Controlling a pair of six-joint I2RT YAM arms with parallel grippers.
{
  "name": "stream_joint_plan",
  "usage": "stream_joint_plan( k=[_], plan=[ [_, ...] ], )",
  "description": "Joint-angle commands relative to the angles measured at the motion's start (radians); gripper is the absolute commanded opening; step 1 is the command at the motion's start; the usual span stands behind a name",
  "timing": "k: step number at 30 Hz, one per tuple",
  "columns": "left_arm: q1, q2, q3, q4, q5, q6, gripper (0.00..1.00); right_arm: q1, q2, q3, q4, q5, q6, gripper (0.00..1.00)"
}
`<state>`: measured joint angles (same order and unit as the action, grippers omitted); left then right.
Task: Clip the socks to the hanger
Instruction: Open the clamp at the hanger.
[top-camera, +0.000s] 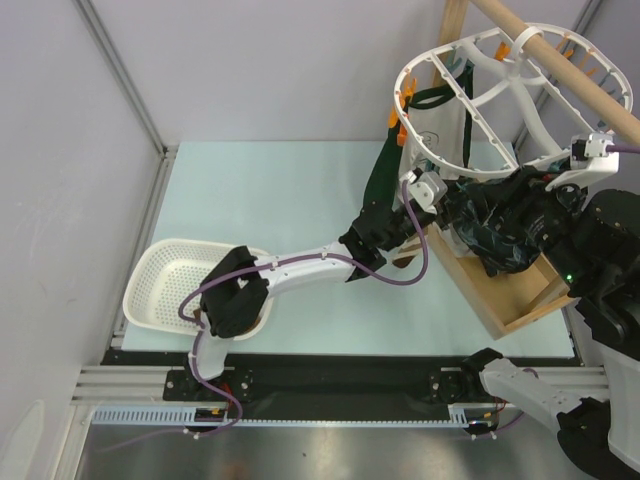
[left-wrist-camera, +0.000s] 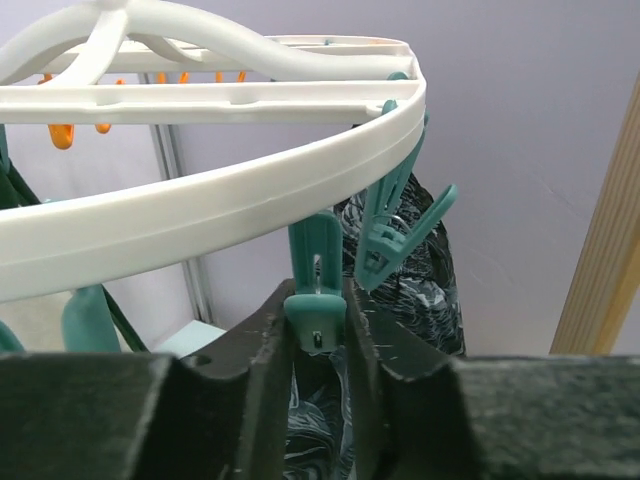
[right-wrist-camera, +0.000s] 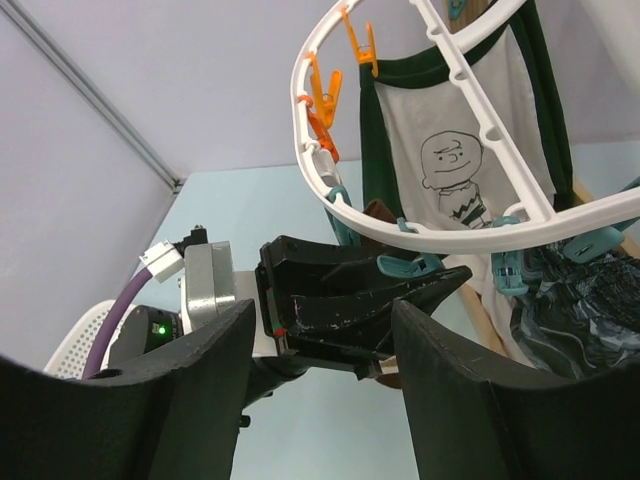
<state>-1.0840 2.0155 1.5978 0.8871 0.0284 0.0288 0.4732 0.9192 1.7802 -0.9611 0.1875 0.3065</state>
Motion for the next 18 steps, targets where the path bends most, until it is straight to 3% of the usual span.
stream_joint_plan(
  k=[1, 5, 6, 9, 14, 18],
  plan=[
    [0.004, -0.017, 0.016, 0.024, 0.034, -0.023, 0.28, -0.004, 0.009, -0.021, 0.007, -0.026, 0.0, 0.62],
    [0.007, -0.044, -0.005, 0.0, 0.039, -0.062, 0.2, -0.002, 0.015, -0.053, -0.001, -0.033, -0.009, 0.53],
    [0.007, -0.052, -0.013, -0.01, 0.038, -0.081, 0.1, -0.002, 0.015, -0.062, -0.001, -0.023, -0.017, 0.52],
    [0.015, -0.083, -0.045, -0.01, 0.048, -0.121, 0.0, -0.004, 0.018, -0.091, 0.007, -0.002, -0.03, 0.45],
    [0.036, -0.132, -0.07, -0.052, 0.105, -0.17, 0.0, -0.011, 0.053, -0.114, 0.021, 0.062, -0.072, 0.38],
    [0.045, -0.164, -0.064, -0.096, 0.172, -0.201, 0.0, -0.034, 0.078, -0.125, 0.044, 0.009, -0.081, 0.49]
  ],
)
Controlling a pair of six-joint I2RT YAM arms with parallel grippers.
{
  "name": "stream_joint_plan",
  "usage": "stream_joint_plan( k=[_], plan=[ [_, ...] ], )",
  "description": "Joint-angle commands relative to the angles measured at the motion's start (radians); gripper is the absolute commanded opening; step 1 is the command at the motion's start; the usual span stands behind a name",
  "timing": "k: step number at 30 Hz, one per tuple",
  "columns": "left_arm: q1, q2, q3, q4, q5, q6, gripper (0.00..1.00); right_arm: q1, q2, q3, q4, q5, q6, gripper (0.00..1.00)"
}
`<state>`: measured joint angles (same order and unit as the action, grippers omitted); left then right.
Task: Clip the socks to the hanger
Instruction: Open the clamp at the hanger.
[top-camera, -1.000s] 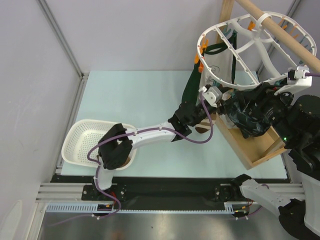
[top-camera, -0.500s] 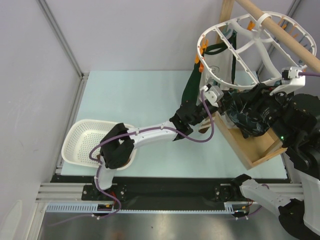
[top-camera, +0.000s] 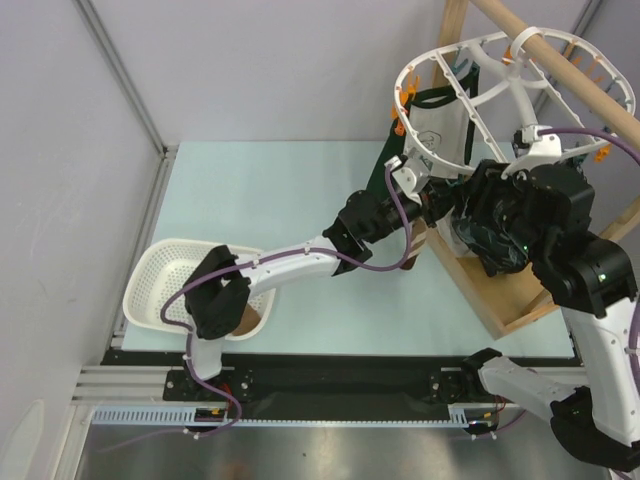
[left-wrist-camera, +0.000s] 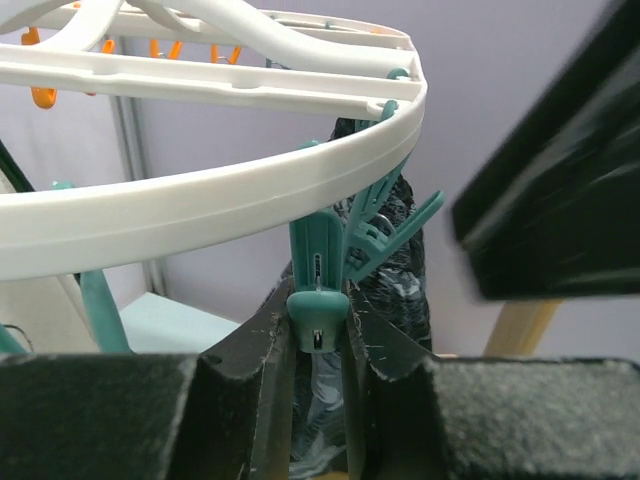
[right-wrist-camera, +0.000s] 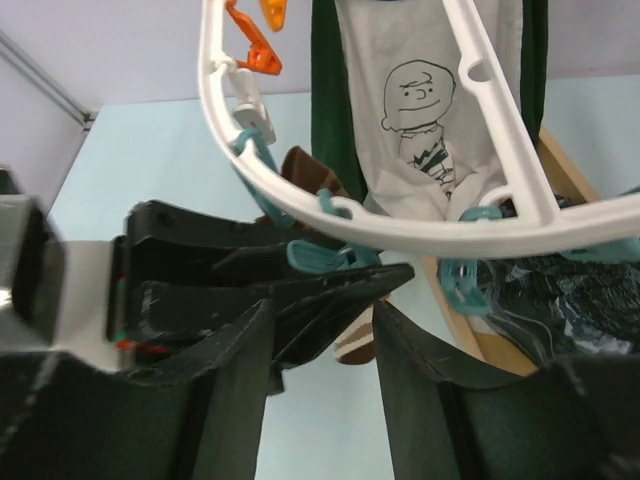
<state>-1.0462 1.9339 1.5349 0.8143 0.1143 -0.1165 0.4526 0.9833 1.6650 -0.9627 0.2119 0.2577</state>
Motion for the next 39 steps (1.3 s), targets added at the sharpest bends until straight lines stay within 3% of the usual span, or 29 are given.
stream_joint_plan(
  k=[1, 5, 28, 35, 37, 39],
  plan=[
    [0.009, -0.085, -0.001, -0.026, 0.097, -0.058, 0.0, -0.017, 0.017, -0.013, 0.051, -0.02, -0.031, 0.5],
    [0.011, -0.099, -0.005, -0.027, 0.113, -0.064, 0.0, -0.032, 0.038, -0.017, 0.084, -0.042, -0.02, 0.54],
    [0.012, -0.095, 0.005, -0.041, 0.127, -0.089, 0.0, -0.055, 0.083, -0.074, 0.16, -0.074, -0.061, 0.54],
    [0.012, -0.099, 0.01, -0.047, 0.13, -0.094, 0.0, -0.055, 0.091, -0.082, 0.174, -0.062, -0.067, 0.36],
    [0.012, -0.102, 0.008, -0.049, 0.128, -0.094, 0.04, -0.057, 0.092, -0.082, 0.174, -0.054, -0.071, 0.28],
    [0.011, -0.107, 0.005, -0.044, 0.131, -0.094, 0.08, -0.057, 0.092, -0.085, 0.179, -0.042, -0.074, 0.12]
  ],
)
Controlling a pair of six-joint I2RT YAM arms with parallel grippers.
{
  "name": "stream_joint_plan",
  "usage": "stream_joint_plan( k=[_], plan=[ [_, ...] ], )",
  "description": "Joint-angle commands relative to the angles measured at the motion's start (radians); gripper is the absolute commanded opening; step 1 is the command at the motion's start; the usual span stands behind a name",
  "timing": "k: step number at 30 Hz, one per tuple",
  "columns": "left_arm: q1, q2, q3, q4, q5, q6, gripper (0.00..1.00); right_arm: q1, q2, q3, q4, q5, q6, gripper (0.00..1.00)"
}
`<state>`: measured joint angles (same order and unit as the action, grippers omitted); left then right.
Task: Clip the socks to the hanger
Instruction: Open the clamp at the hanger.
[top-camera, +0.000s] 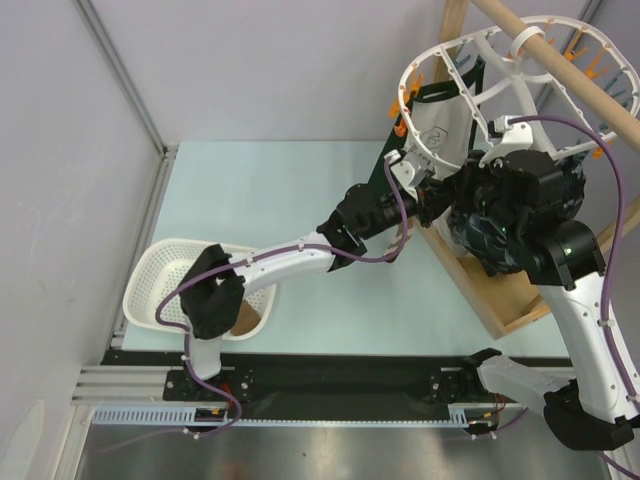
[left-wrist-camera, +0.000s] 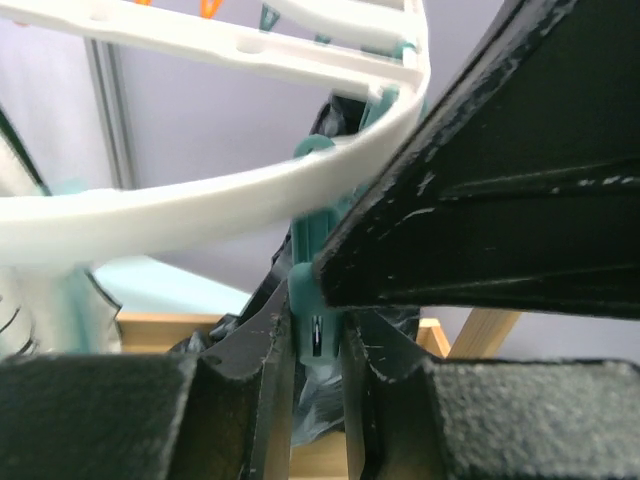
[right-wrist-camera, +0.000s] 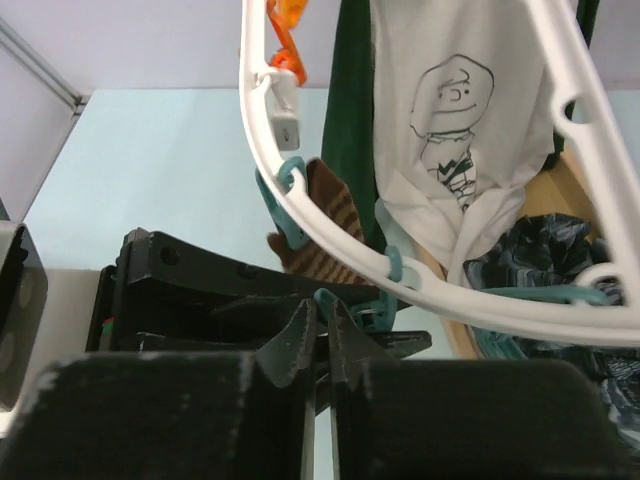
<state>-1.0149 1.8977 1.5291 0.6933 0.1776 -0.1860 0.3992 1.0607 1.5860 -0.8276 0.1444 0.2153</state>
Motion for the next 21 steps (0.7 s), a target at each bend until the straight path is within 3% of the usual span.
stream_joint_plan(
  k=[1, 2, 5, 8, 14, 21],
  plan=[
    [-0.019, -0.074, 0.009, 0.077, 0.068, -0.023, 0.09, -0.005, 0.012, -0.008, 0.05, 0.029, -0.033, 0.04],
    [-0.019, -0.077, 0.008, 0.077, 0.068, -0.024, 0.14, -0.006, 0.013, -0.009, 0.05, 0.035, -0.03, 0.0],
    [-0.019, -0.084, -0.01, 0.084, 0.062, -0.024, 0.29, -0.011, 0.005, -0.008, 0.058, 0.041, -0.025, 0.0],
    [-0.019, -0.092, -0.015, 0.092, 0.063, -0.018, 0.29, -0.016, 0.005, -0.009, 0.059, 0.05, -0.028, 0.0],
    [-0.017, -0.069, 0.012, 0.077, 0.071, -0.023, 0.16, -0.017, 0.002, 0.003, 0.045, 0.037, -0.022, 0.0],
    [-0.017, -0.068, 0.006, 0.08, 0.08, -0.03, 0.36, -0.023, -0.007, -0.001, 0.053, 0.046, 0.002, 0.0]
  ],
)
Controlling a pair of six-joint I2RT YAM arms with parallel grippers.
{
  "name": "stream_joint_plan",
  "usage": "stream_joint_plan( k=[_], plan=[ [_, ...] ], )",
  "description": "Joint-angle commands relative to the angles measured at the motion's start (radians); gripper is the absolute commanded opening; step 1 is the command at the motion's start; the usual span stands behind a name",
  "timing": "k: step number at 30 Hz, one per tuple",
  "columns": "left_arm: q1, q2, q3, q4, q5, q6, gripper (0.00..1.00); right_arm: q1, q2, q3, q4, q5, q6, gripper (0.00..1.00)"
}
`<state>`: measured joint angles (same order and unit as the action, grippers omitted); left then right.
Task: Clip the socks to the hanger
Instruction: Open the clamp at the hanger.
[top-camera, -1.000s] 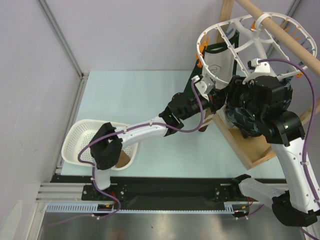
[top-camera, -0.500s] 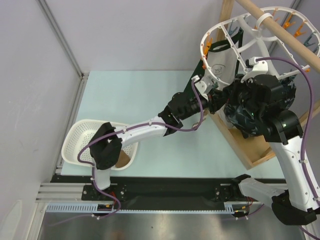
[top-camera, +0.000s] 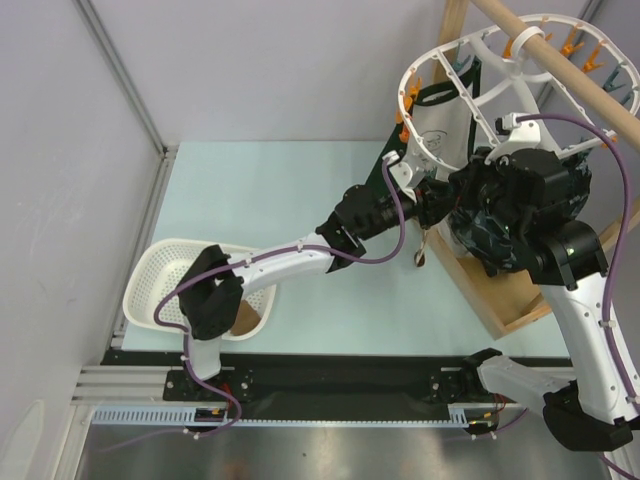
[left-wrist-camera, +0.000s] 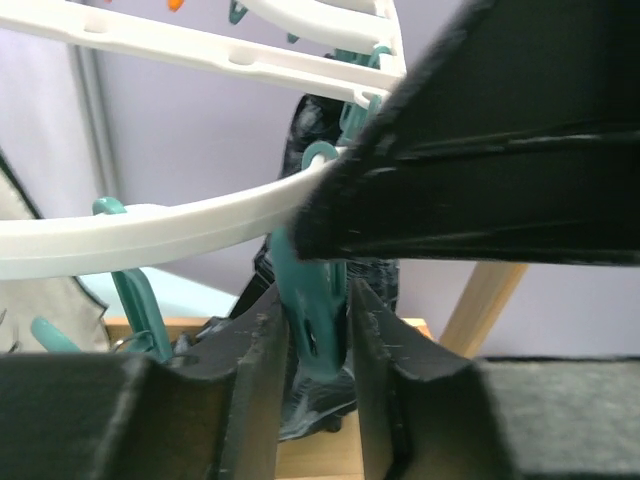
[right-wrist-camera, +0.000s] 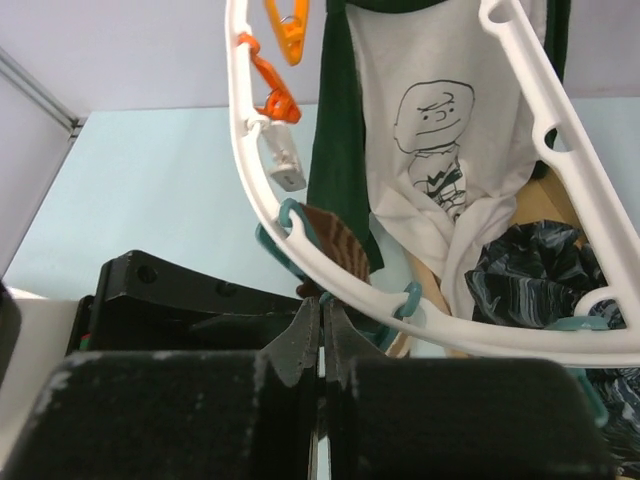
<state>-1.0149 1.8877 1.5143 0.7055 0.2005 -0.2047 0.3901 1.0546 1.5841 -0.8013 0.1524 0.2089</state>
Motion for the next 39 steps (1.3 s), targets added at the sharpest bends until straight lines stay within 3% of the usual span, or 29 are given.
stream_joint_plan(
  k=[1, 7, 16, 19, 24, 25, 28, 30, 31, 34, 39],
  plan=[
    [-0.017, -0.059, 0.02, 0.068, 0.057, -0.01, 0.38, -0.013, 0.001, 0.002, 0.027, 0.032, 0.01, 0.0],
    [-0.017, -0.065, 0.004, 0.055, 0.077, 0.011, 0.44, -0.017, -0.002, 0.007, 0.017, 0.032, 0.004, 0.0],
    [-0.013, -0.038, 0.033, 0.028, 0.103, 0.014, 0.44, -0.022, -0.01, 0.024, 0.008, -0.002, 0.02, 0.0],
    [-0.007, -0.018, 0.063, 0.005, 0.106, -0.002, 0.26, -0.023, -0.013, 0.025, 0.008, -0.022, 0.027, 0.0],
    [-0.002, 0.002, 0.092, 0.0, 0.108, -0.03, 0.08, -0.026, -0.015, 0.022, 0.01, -0.034, 0.035, 0.0],
    [-0.002, 0.005, 0.096, 0.0, 0.108, -0.036, 0.0, -0.025, -0.018, 0.02, 0.011, -0.039, 0.035, 0.0],
    [-0.002, 0.002, 0.099, 0.0, 0.105, -0.044, 0.0, -0.027, -0.021, 0.022, 0.007, -0.043, 0.027, 0.0],
    [-0.004, -0.004, 0.098, -0.011, 0.08, -0.044, 0.0, -0.028, -0.024, 0.036, -0.015, -0.018, 0.029, 0.14],
    [-0.005, -0.004, 0.098, -0.017, 0.073, -0.038, 0.0, -0.028, -0.027, 0.039, -0.024, -0.005, 0.035, 0.36],
    [-0.01, -0.01, 0.096, -0.046, 0.04, -0.019, 0.0, -0.028, -0.05, 0.043, -0.047, 0.033, 0.046, 0.56],
    [-0.01, -0.018, 0.095, -0.058, 0.037, -0.019, 0.0, -0.027, -0.059, 0.03, -0.069, 0.078, 0.072, 0.57]
  ],
)
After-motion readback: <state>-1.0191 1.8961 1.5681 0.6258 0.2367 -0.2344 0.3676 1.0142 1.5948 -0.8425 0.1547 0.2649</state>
